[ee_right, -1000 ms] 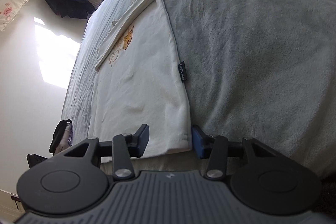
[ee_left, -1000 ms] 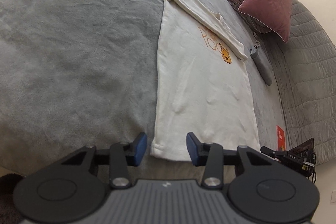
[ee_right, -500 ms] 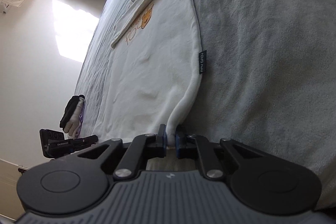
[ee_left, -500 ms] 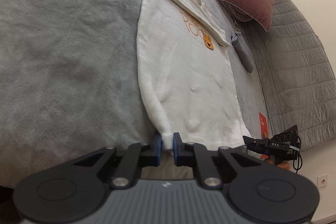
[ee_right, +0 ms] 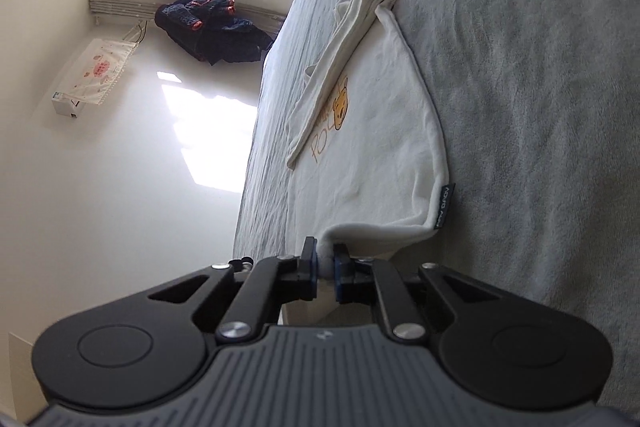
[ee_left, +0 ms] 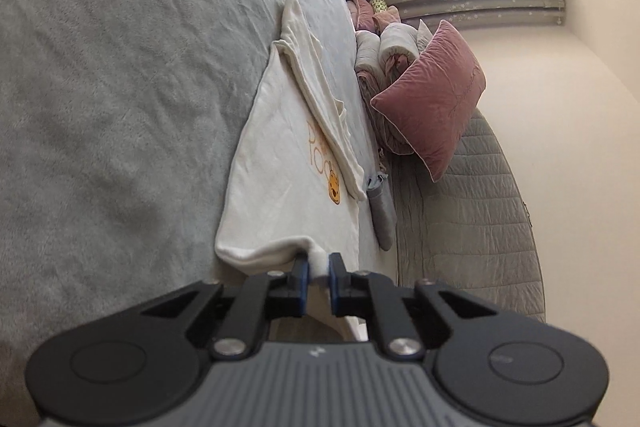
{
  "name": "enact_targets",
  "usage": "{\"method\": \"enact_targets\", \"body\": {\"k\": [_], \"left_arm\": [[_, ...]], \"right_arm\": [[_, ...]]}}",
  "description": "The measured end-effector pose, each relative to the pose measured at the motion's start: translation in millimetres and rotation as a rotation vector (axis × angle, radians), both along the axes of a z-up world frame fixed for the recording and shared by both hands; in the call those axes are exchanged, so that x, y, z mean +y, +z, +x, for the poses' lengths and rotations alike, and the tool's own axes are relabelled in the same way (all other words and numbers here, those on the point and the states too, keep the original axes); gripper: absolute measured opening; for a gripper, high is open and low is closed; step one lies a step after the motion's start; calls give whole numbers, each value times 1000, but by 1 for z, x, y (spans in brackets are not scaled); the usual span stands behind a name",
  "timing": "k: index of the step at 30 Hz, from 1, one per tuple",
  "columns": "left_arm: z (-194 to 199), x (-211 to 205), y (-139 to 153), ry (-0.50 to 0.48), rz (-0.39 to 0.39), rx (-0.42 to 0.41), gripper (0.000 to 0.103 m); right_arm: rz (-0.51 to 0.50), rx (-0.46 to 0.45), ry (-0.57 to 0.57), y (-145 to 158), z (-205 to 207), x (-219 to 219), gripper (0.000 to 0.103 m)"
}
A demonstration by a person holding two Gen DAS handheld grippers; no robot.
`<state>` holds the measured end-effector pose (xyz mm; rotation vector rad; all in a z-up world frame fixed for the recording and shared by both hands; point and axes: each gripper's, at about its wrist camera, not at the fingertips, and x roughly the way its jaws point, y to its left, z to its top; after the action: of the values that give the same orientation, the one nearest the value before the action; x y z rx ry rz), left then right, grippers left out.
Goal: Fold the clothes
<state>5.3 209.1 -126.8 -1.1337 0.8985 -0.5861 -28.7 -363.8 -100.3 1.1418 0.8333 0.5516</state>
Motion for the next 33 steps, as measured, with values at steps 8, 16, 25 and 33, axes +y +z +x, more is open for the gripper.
{"method": "enact_targets", "body": {"k": [8,16,25,33], "left_arm": [[53,-16,-8,67,56,80,10],[83,-21,-13,96,63,117,11],[88,-13,7,179,122,-11,43],[83,-38,35,139,440,-194,43]], "right_arm": [[0,47,-128,-6,37,-8,10],[41,161,-167,-28,57,-10,11],[-13,50,-266,-4,46,-27,45],[-368,-129,-234,13,29,8,45]]}}
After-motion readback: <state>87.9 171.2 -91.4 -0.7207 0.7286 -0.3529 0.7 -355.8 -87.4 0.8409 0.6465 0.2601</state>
